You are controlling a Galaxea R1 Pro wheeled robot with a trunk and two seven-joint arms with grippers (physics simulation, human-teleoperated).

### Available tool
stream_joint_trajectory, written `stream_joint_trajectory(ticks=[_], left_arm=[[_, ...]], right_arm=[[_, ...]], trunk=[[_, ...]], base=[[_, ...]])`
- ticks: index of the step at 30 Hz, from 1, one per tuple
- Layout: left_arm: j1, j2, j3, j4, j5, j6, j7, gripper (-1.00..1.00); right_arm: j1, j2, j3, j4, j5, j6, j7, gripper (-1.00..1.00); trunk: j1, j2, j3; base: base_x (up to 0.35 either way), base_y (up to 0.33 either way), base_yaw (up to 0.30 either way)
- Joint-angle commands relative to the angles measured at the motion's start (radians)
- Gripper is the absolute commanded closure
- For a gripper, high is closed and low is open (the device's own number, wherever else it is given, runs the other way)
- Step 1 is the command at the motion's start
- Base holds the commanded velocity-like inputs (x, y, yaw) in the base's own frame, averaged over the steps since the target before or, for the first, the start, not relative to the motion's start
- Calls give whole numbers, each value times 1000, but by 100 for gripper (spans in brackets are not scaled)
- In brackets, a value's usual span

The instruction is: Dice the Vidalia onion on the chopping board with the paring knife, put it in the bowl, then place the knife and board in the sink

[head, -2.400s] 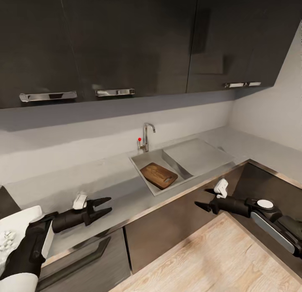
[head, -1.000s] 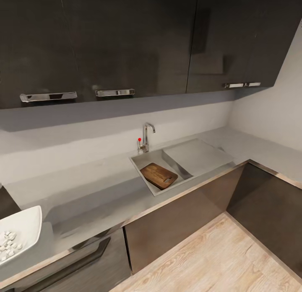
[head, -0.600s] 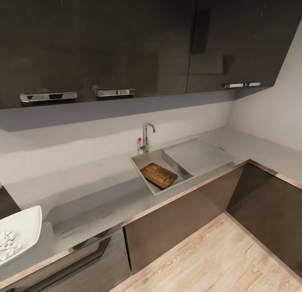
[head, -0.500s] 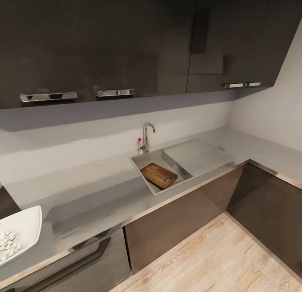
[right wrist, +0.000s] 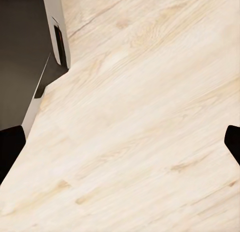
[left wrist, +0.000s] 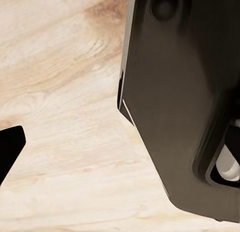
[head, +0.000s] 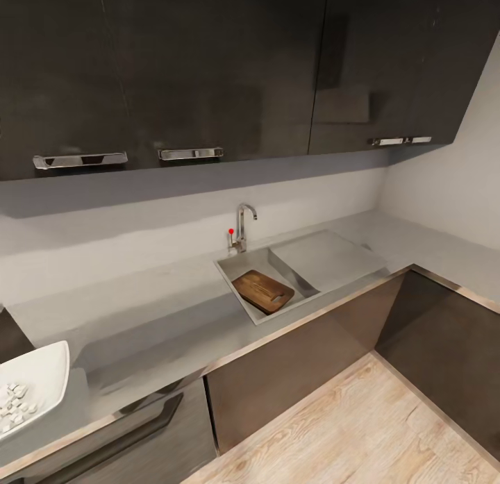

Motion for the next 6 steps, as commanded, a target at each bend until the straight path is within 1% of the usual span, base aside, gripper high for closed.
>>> stream_joint_trajectory(ticks=[1,6], left_arm=[[0,0,6,-2,-4,3,1,-100],[0,0,6,-3,-4,0,1,-100]], right_arm=[[0,0,8,-1,-7,-3,-3,-100],[0,0,8,-1,-7,-3,-3,-100]], trunk=[[1,-2,-2],[1,-2,-2]], base=[[0,0,0],[0,0,0]])
